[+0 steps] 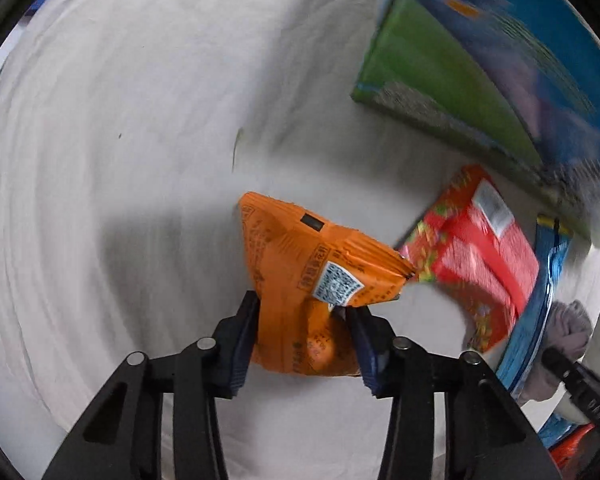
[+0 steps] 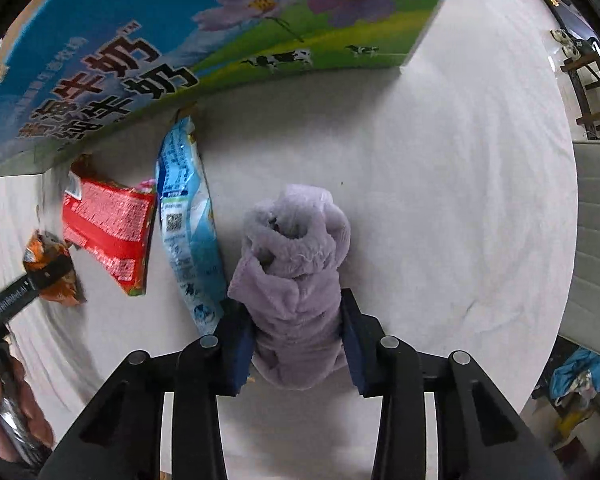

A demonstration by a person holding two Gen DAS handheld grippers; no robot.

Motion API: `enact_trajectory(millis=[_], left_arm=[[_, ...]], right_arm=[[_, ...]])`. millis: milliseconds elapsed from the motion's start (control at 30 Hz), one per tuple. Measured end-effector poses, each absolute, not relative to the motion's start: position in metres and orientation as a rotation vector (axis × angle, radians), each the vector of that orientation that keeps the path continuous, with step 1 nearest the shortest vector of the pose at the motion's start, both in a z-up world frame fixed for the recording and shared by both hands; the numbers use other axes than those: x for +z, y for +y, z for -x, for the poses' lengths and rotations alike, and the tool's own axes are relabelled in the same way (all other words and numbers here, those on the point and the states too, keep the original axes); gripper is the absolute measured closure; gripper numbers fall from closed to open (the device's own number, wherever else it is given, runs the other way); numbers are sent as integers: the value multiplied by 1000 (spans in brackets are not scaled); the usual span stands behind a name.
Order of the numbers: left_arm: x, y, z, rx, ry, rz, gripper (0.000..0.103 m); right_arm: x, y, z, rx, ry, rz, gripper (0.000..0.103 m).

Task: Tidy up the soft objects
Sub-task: 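Lower the left tool to the orange bag while the right tool grasps the lilac sock, then carry the orange bag and lilac sock into the box and release both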

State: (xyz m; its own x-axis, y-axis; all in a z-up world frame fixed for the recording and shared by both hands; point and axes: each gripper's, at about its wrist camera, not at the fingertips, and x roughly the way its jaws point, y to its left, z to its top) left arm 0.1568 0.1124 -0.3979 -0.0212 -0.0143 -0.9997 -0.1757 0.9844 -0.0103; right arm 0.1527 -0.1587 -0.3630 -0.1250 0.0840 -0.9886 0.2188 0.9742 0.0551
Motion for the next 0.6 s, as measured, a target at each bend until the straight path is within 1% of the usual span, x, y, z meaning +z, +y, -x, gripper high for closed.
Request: enact_trajectory(millis=[133, 400, 600], left_arm=[[-385, 91, -123, 101, 1565, 132, 66], [-337, 22, -73, -3, 1479, 77, 67], [-300, -5, -64, -58, 1422, 68, 67]], right_arm=[[-346, -156, -142, -88, 1683, -250, 63], [-309, -138, -129, -20, 1643, -240, 64], [-280, -136, -119, 25, 1601, -254, 64]])
